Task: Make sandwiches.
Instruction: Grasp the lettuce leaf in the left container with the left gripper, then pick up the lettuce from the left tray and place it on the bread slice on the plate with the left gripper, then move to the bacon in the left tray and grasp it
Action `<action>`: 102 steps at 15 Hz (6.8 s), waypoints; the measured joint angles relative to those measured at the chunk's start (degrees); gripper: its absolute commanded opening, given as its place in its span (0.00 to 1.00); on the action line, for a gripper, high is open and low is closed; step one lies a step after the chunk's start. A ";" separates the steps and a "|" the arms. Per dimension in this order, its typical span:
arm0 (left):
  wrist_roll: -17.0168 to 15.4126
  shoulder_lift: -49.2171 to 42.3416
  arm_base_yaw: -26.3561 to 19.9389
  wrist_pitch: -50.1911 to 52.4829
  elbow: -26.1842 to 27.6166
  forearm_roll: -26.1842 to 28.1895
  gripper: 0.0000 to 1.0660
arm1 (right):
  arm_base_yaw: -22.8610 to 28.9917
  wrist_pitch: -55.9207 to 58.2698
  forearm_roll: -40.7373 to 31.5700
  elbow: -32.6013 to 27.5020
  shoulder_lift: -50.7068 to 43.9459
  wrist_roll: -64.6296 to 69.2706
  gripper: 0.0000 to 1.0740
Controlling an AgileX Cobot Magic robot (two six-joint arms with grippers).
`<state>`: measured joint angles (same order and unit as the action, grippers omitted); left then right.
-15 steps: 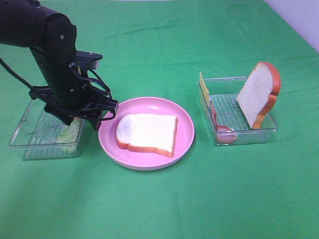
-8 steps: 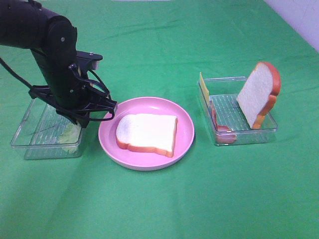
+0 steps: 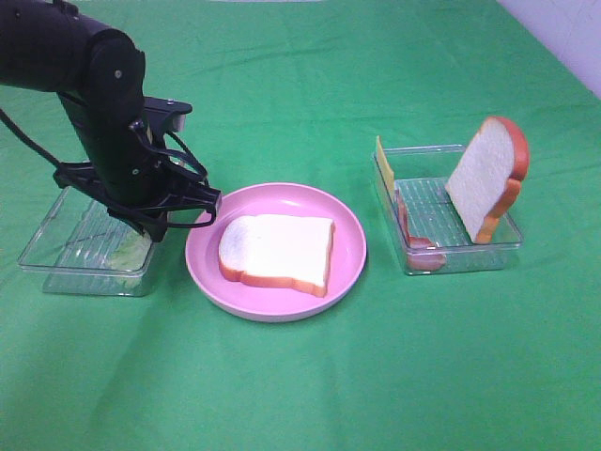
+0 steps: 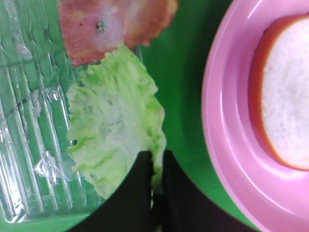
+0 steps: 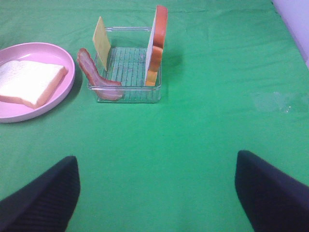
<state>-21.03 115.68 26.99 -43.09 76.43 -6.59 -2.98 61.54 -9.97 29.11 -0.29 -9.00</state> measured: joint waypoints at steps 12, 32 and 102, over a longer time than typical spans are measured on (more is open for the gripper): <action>-1.55 0.00 0.00 -1.95 0.00 0.00 0.42 | 0.00 0.00 0.00 0.00 0.00 0.00 0.76; -1.66 -9.85 0.00 -3.09 0.06 -1.09 0.00 | 0.00 0.00 0.00 0.00 0.00 0.00 0.76; 6.19 4.07 -6.25 2.64 11.40 4.93 0.00 | 0.00 0.00 0.00 0.00 0.00 0.00 0.76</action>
<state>-14.84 119.75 20.74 -40.45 87.83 -1.66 -2.98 61.54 -9.97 29.11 -0.29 -9.00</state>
